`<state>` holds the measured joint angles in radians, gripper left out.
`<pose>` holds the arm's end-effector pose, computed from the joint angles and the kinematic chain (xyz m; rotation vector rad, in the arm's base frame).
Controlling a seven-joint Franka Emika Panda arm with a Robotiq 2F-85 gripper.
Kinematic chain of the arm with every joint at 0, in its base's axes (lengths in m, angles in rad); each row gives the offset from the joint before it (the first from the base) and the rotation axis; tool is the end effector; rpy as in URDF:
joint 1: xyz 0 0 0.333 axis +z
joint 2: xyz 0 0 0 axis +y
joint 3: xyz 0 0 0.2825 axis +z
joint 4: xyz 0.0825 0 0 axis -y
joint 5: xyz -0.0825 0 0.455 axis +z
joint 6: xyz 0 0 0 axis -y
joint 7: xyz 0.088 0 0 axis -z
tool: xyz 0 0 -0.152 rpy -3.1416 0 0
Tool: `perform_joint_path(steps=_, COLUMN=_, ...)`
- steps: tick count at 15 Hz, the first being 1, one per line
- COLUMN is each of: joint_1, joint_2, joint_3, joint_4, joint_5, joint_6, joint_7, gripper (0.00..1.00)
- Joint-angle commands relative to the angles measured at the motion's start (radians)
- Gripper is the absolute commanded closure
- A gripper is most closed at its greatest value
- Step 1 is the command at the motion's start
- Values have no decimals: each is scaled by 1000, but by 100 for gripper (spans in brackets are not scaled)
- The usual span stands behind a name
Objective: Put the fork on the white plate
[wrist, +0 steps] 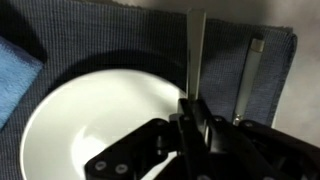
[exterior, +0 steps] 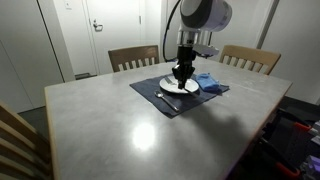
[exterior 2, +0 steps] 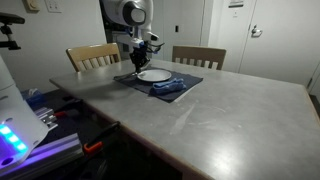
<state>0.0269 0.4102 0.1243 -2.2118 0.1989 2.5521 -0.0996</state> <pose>0.5561 0.0954 0.0496 -2.9850 -0.1087 0.1110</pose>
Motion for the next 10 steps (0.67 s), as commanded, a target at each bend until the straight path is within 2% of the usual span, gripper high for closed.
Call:
perform_joint_path(steps=1, joint_1=-5, joint_2=-8, joint_3=-48, joint_4=-27, joint_5=-31, joint_6=-33, joint_7=57, gripper=97)
perform_joint_path(steps=6, joint_1=6, joint_2=0, joint_3=-97, joint_4=-52, joint_5=-51, joint_6=-38, joint_7=147, gripper=97)
perform_joint_path(steps=10, joint_1=3, joint_2=4, joint_3=-91, joint_4=-50, joint_5=-41, joint_6=-39, joint_7=172, gripper=97)
